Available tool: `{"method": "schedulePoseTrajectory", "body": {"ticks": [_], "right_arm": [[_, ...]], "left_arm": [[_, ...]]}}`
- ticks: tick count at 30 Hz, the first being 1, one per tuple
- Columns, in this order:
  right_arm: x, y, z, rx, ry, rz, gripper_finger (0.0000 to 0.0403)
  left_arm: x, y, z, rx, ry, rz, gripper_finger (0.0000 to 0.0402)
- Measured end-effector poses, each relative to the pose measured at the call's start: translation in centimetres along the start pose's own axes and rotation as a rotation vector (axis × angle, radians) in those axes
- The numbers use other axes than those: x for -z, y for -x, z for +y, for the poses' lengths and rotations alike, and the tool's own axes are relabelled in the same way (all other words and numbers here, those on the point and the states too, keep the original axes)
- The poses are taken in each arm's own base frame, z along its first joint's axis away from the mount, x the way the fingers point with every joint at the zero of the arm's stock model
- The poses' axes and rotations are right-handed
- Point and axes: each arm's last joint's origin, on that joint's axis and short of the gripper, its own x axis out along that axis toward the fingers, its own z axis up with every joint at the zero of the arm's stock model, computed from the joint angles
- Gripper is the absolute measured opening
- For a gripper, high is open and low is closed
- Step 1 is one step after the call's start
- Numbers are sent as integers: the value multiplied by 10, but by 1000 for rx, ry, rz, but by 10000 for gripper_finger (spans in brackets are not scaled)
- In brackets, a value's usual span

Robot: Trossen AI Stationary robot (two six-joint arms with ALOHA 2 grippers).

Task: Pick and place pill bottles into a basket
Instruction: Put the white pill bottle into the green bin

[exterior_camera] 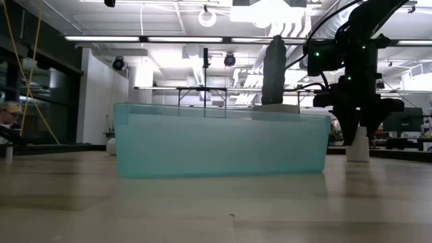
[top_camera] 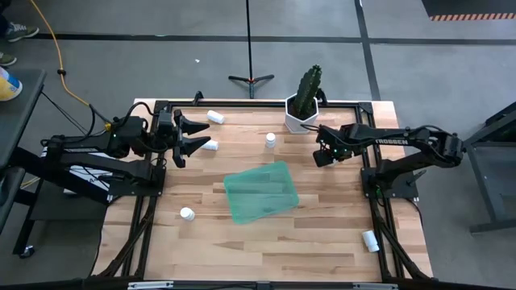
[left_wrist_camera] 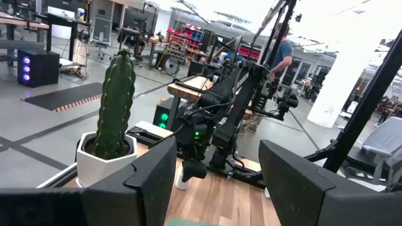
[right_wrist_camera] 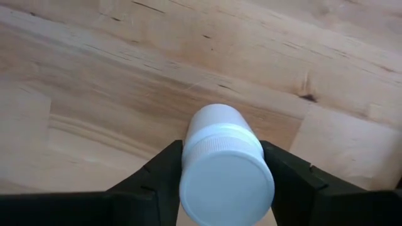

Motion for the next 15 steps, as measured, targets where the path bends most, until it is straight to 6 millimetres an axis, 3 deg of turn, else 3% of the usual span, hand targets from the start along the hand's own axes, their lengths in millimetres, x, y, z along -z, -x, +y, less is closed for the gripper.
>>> {"method": "schedulePoseTrajectory", "body": {"ticks": [15], "right_arm": [[0,5,5,-81,-12,79,168]], "left_arm": [[0,0,0,0,0,0,262]]}}
